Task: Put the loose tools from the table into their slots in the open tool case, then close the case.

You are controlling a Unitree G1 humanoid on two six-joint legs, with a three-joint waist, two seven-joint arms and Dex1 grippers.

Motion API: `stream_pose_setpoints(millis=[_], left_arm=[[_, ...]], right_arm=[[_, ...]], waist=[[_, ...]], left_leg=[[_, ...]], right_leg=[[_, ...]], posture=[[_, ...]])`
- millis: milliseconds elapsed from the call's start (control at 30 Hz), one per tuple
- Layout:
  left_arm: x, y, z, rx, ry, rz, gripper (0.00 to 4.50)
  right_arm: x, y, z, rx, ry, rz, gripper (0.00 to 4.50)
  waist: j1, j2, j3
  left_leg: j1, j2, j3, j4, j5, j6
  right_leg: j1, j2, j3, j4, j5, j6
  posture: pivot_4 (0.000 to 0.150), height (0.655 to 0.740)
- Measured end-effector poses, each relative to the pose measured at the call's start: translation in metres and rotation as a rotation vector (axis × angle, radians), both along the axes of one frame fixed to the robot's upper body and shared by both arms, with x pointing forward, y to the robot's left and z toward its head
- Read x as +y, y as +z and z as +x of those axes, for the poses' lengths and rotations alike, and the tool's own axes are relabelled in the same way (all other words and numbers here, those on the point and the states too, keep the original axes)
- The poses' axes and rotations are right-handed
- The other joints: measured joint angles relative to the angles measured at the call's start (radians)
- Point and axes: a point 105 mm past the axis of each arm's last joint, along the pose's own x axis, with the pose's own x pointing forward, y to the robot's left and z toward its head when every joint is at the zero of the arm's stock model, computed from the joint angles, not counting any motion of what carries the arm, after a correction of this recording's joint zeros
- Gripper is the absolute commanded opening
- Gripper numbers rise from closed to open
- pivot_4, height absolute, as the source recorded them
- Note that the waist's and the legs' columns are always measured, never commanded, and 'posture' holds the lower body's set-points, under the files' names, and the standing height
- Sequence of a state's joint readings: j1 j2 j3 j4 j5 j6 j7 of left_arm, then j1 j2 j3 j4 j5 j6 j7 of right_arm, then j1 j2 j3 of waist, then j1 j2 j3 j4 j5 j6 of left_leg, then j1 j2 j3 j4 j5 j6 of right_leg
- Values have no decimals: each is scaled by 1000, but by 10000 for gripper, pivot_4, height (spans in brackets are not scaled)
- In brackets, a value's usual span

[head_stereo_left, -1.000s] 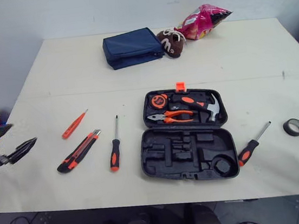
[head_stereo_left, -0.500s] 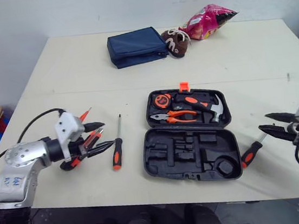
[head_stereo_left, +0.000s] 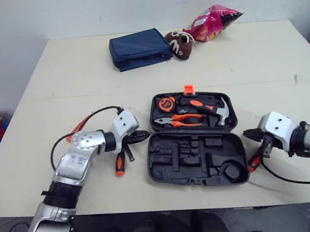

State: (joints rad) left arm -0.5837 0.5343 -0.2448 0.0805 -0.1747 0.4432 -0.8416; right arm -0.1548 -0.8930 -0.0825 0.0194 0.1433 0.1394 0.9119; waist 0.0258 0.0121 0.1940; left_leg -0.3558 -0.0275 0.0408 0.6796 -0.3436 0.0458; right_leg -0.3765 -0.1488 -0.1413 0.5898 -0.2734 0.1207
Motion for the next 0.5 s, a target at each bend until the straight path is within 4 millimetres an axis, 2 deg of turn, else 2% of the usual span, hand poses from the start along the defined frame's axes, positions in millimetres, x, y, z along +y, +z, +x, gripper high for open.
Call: stream_pose_setpoints(millis=[100, 267, 500], left_arm=[[-7, -5, 4, -4, -9, 18, 602], [-13, -11, 9, -5, -3, 22, 602], [-7, -14, 3, 9, -14, 20, 602]], right_arm=[[12, -3, 4, 8, 27, 9, 0], [17, -5, 10, 10, 32, -14, 0], [25, -3, 14, 22, 43, -11, 0]], waist=[[0, 0, 0], [-1, 0, 0], [-5, 0, 0]], left_leg=[[0, 0, 0, 0, 0, 0], [-1, 0, 0, 2, -1, 1], [-1, 2, 0, 2, -1, 0]], right_leg=[[0, 0, 0, 0, 0, 0], [0, 0, 0, 0, 0, 0], [0, 1, 0, 0, 0, 0]], posture=[[1500, 7400], [1500, 7400], [1500, 7400]])
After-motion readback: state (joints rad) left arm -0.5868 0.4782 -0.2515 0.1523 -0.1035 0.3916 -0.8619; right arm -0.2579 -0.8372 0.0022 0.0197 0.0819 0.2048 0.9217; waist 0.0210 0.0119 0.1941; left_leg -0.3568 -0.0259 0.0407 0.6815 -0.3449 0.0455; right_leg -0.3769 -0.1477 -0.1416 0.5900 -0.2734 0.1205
